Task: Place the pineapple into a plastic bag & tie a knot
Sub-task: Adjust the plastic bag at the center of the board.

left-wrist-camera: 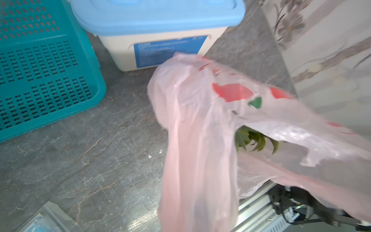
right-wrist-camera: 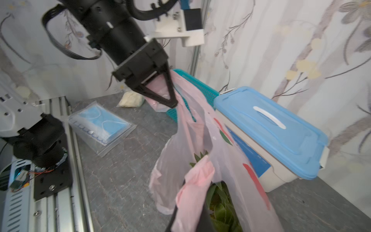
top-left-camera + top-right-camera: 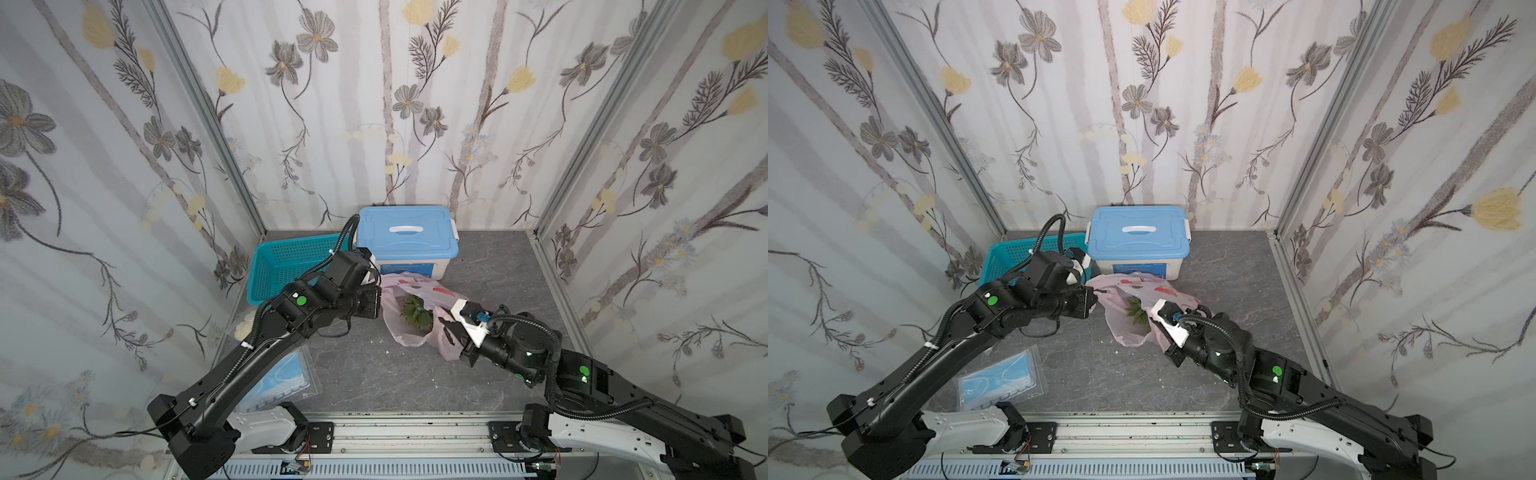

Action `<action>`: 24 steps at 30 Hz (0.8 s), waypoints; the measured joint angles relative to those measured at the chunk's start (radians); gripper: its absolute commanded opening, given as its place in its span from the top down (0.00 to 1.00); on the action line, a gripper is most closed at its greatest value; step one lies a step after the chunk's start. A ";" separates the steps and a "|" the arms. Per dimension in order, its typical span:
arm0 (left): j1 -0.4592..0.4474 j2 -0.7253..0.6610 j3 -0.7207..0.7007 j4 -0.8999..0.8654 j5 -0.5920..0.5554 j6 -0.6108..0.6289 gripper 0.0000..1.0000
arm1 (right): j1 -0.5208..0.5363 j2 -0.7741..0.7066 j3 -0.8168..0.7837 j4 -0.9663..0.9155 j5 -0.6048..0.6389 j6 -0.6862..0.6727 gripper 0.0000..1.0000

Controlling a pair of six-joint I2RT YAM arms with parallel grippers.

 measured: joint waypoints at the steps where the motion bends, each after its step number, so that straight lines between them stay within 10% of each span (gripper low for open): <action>1: 0.000 -0.002 0.044 -0.011 0.010 -0.008 1.00 | -0.045 -0.003 0.013 0.008 -0.024 -0.010 1.00; 10: 0.012 0.111 0.283 -0.045 0.066 -0.040 1.00 | -0.360 0.092 0.089 0.119 -0.282 -0.093 1.00; 24: 0.019 -0.002 0.130 -0.087 0.099 -0.044 1.00 | -0.415 0.010 0.002 0.173 -0.536 -0.113 1.00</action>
